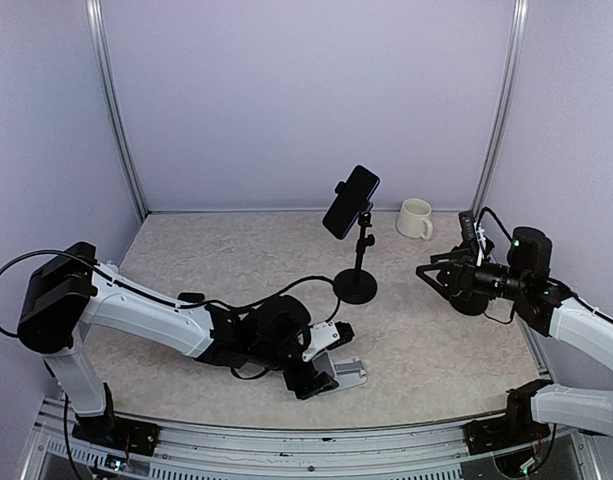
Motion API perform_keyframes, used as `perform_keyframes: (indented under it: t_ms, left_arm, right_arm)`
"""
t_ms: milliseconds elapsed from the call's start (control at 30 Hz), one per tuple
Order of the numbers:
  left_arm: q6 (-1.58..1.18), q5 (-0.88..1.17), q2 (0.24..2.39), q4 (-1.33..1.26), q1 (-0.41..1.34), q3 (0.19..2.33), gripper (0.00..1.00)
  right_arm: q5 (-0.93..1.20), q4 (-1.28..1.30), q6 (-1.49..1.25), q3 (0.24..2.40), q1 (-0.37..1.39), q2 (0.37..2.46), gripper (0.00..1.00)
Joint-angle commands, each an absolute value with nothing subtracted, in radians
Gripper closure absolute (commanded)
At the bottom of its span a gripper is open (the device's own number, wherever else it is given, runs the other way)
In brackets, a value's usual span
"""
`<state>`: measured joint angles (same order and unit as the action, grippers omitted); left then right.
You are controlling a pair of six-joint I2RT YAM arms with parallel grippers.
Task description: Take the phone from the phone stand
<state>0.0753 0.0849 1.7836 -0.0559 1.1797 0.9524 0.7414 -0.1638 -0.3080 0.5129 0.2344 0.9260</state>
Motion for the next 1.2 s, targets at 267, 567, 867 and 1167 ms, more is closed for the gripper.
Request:
perform_keyframes:
  t_ms: [267,567,867,1167]
  left_arm:
    - [0.103,0.056,1.828,-0.001,1.187,1.011,0.30]
    - [0.068,-0.003,1.726,0.017,1.175,0.977,0.54]
    - [-0.029,-0.064,1.518,-0.021,1.036,0.876,0.60]
    - [-0.162,-0.221,1.385,-0.004,0.779,0.866,0.63]
  right_arm:
    - [0.746,-0.181,-0.301,0.495,0.229,0.920,0.00]
    - [0.744,-0.179,-0.302,0.498,0.229,0.918,0.00]
    - [0.750,-0.189,-0.305,0.503,0.229,0.927,0.00]
    - [0.754,-0.189,-0.309,0.514,0.229,0.931,0.00]
